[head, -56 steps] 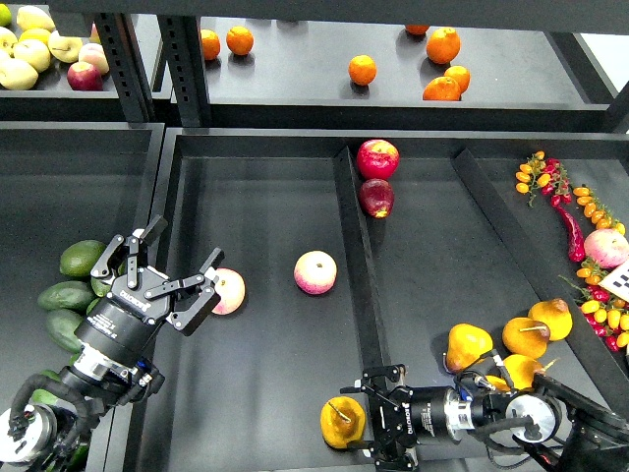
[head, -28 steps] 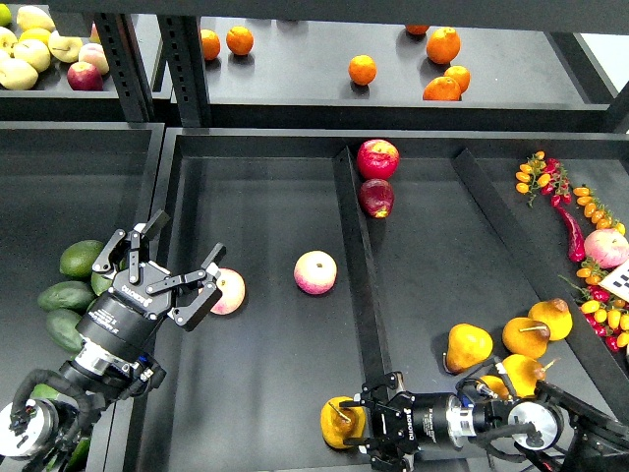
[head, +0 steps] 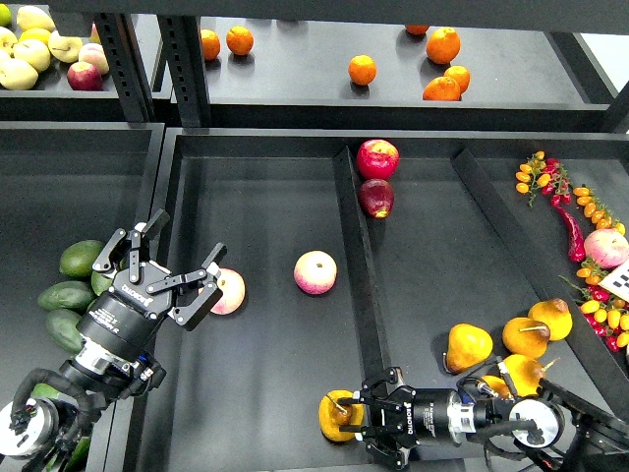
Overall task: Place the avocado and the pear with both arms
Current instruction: 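Lift the pear with the right gripper and carry it to the pear bin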
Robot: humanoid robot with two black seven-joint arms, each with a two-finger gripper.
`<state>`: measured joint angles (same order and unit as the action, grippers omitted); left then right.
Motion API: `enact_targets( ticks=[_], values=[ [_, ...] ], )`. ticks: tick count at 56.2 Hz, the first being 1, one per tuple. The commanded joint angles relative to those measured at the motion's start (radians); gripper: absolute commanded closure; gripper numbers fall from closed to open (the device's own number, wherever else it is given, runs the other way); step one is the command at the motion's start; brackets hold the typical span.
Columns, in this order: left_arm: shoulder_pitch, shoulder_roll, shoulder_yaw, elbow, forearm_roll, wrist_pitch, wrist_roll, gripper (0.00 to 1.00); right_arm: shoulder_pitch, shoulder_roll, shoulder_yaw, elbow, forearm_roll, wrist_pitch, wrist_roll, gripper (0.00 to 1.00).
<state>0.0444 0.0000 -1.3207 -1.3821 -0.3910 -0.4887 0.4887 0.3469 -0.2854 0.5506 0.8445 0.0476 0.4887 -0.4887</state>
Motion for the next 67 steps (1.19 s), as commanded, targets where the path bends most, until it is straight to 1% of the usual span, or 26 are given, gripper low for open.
enact_targets(
  ticks=[1, 8, 10, 19, 26, 41, 45, 50, 62, 67],
  values=[
    [0.000, 0.000, 0.000, 0.000, 0.001, 0.000, 0.000, 0.01, 0.015, -0.001, 0.014, 0.005, 0.012, 0.000, 0.000, 0.86],
    [0.000, 0.000, 0.000, 0.000, 0.001, 0.000, 0.000, 0.01, 0.049, -0.004, 0.051, 0.008, 0.041, 0.000, 0.000, 0.86],
    [0.000, 0.000, 0.000, 0.000, 0.009, 0.000, 0.000, 0.01, 0.064, -0.008, 0.090, 0.010, 0.060, 0.000, 0.000, 0.86],
    [0.000, 0.000, 0.000, 0.000, 0.021, 0.000, 0.000, 0.01, 0.064, -0.038, 0.150, 0.039, 0.069, 0.000, 0.000, 0.87],
    [0.000, 0.000, 0.000, 0.000, 0.029, 0.000, 0.000, 0.01, 0.064, -0.113, 0.176, 0.074, 0.110, 0.000, 0.000, 0.87],
    [0.002, 0.000, 0.000, 0.000, 0.034, 0.000, 0.000, 0.01, 0.026, -0.354, 0.175, 0.191, 0.222, 0.000, 0.000, 0.86],
    [0.002, 0.000, 0.000, 0.000, 0.035, 0.000, 0.000, 0.01, 0.001, -0.394, 0.175, 0.196, 0.233, 0.000, 0.000, 0.86],
    [0.003, 0.000, 0.000, 0.000, 0.035, 0.000, 0.000, 0.01, -0.035, -0.412, 0.173, 0.196, 0.232, 0.000, 0.000, 0.86],
    [0.005, 0.000, 0.000, 0.000, 0.035, 0.000, 0.000, 0.01, -0.130, -0.413, 0.164, 0.176, 0.201, 0.000, 0.000, 0.86],
    [0.003, 0.000, 0.000, 0.000, 0.035, 0.000, 0.000, 0.01, -0.138, -0.409, 0.164, 0.160, 0.184, 0.000, 0.000, 0.86]
  ],
)
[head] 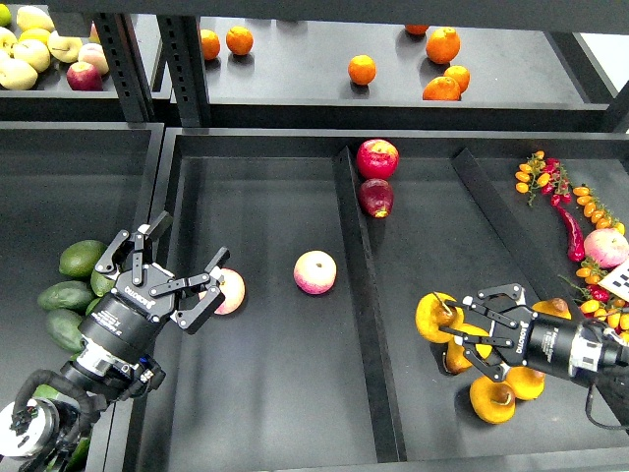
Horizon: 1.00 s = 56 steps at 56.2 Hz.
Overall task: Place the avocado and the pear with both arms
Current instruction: 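Lift the pear with the right gripper and carry it to the pear bin, then lower the pear among the yellow pears and open the right gripper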
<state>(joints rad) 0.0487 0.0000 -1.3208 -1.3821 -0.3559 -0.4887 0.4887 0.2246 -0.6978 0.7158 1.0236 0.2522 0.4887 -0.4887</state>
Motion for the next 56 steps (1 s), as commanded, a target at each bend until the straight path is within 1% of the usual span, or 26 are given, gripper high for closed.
enact_targets(
  ticks=[1, 10, 23, 43, 45, 47, 56],
  values=[
    [0.000, 0.000, 0.000, 0.000, 0.000, 0.000, 0.000, 0.01, -0.018, 0.003, -0.001, -0.022, -0.022, 0.000, 0.000, 0.86],
    [0.000, 0.000, 0.000, 0.000, 0.000, 0.000, 0.000, 0.01, -0.013, 0.017, 0.002, -0.069, -0.024, 0.000, 0.000, 0.86],
    [0.003, 0.000, -0.002, 0.000, 0.000, 0.000, 0.000, 0.01, -0.013, 0.080, 0.002, -0.131, -0.040, 0.000, 0.000, 0.86],
    [0.003, 0.000, 0.000, 0.000, 0.003, 0.000, 0.000, 0.01, -0.013, 0.116, 0.005, -0.174, -0.051, 0.000, 0.000, 0.82],
    [0.003, 0.000, 0.000, 0.000, 0.003, 0.000, 0.000, 0.01, -0.013, 0.116, 0.004, -0.177, -0.051, 0.000, 0.000, 0.81],
    [0.003, 0.000, 0.000, 0.000, 0.003, 0.000, 0.000, 0.01, -0.013, 0.118, 0.002, -0.183, -0.053, 0.000, 0.000, 0.78],
    [0.003, 0.000, 0.002, 0.000, 0.003, 0.000, 0.000, 0.01, -0.011, 0.118, 0.001, -0.194, -0.054, 0.000, 0.000, 0.71]
  ],
)
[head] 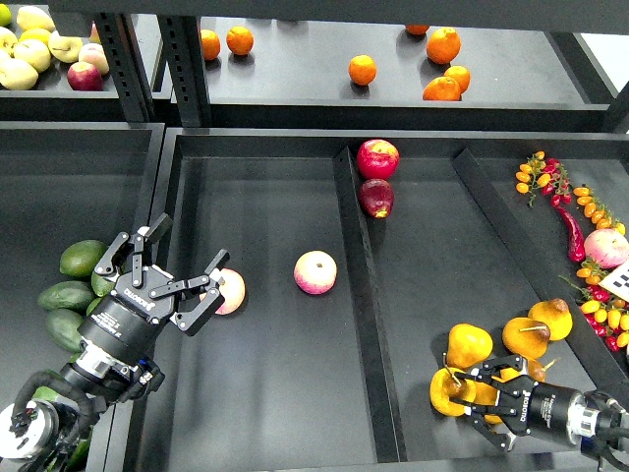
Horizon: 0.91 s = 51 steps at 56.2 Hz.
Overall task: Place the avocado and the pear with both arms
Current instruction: 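Lower the pear among the yellow pears and open the right gripper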
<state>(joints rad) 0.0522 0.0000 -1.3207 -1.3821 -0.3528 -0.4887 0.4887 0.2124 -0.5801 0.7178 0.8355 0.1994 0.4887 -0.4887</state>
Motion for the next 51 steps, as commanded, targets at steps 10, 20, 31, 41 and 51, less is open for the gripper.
enact_targets(
  ticks=[10, 20, 31, 41, 51],
  values=[
    [0.000, 0.000, 0.006, 0.000, 0.000, 0.000, 0.000, 0.01, 0.002, 0.000, 0.000, -0.007, -0.020, 0.000, 0.000, 0.60],
    [0.000, 0.000, 0.006, 0.000, 0.000, 0.000, 0.000, 0.01, 0.002, 0.000, 0.005, -0.004, -0.020, 0.000, 0.000, 0.56],
    [0.000, 0.000, 0.008, 0.000, 0.006, 0.000, 0.000, 0.01, 0.007, -0.001, 0.008, 0.001, -0.018, 0.000, 0.000, 0.45],
    [0.000, 0.000, 0.008, 0.000, 0.011, 0.000, 0.000, 0.01, 0.016, -0.020, 0.018, 0.017, -0.014, 0.000, 0.000, 0.36],
    [0.000, 0.000, 0.024, 0.000, 0.011, 0.000, 0.000, 0.01, 0.035, -0.035, 0.083, 0.059, -0.011, 0.000, 0.000, 0.34]
  ],
)
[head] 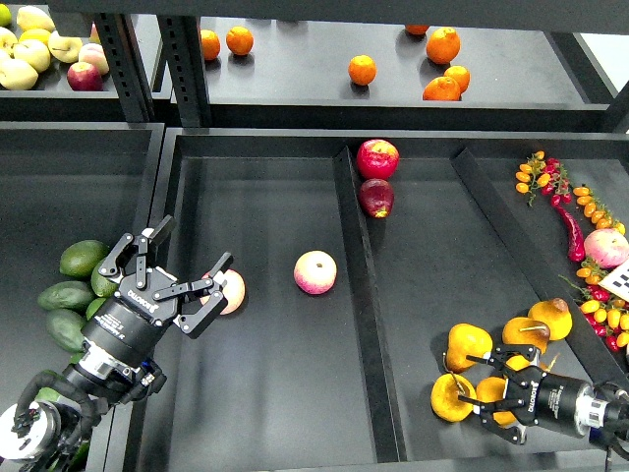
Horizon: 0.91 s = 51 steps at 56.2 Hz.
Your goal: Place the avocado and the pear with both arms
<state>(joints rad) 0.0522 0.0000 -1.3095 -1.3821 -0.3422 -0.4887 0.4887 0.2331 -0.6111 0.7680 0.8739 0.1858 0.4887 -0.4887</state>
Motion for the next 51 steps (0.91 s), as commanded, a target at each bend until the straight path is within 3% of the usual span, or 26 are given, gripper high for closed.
enact_targets(
  ticks=[1, 25, 34, 51],
  values=[
    [0.000, 0.000, 0.015, 0.000, 0.000, 0.000, 0.000, 0.01, 0.017, -0.004, 0.037, 0.022, 0.006, 0.000, 0.000, 0.34],
    [0.003, 0.000, 0.033, 0.002, 0.005, 0.000, 0.000, 0.01, 0.048, 0.042, 0.200, 0.005, 0.009, 0.000, 0.000, 0.19],
    [0.005, 0.000, 0.032, 0.003, 0.009, 0.000, 0.000, 0.01, 0.074, 0.123, 0.267, 0.000, 0.007, 0.000, 0.000, 0.05],
    [0.008, 0.000, 0.027, 0.006, 0.011, 0.000, 0.000, 0.01, 0.095, 0.379, 0.500, -0.076, 0.007, 0.000, 0.000, 0.03]
  ],
)
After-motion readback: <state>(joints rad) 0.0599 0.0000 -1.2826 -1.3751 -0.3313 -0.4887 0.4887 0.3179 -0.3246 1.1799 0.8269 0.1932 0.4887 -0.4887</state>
